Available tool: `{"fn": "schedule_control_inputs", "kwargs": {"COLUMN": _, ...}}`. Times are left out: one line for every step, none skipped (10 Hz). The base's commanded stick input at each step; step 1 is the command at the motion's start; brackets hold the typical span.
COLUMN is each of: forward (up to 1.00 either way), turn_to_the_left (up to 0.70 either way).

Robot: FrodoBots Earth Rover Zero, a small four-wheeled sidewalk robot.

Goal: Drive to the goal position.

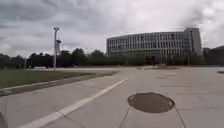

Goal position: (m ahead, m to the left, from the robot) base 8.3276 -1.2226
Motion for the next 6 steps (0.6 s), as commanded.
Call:
{"fn": "schedule_control_inputs", "kwargs": {"forward": 0.7, "turn_to_the_left": -0.34}}
{"fn": "schedule_control_inputs", "kwargs": {"forward": 0.7, "turn_to_the_left": -0.34}}
{"fn": "schedule_control_inputs", "kwargs": {"forward": 0.7, "turn_to_the_left": -0.33}}
{"fn": "schedule_control_inputs", "kwargs": {"forward": 0.7, "turn_to_the_left": -0.18}}
{"fn": "schedule_control_inputs", "kwargs": {"forward": 0.7, "turn_to_the_left": 0.0}}
{"fn": "schedule_control_inputs", "kwargs": {"forward": 0.7, "turn_to_the_left": 0.0}}
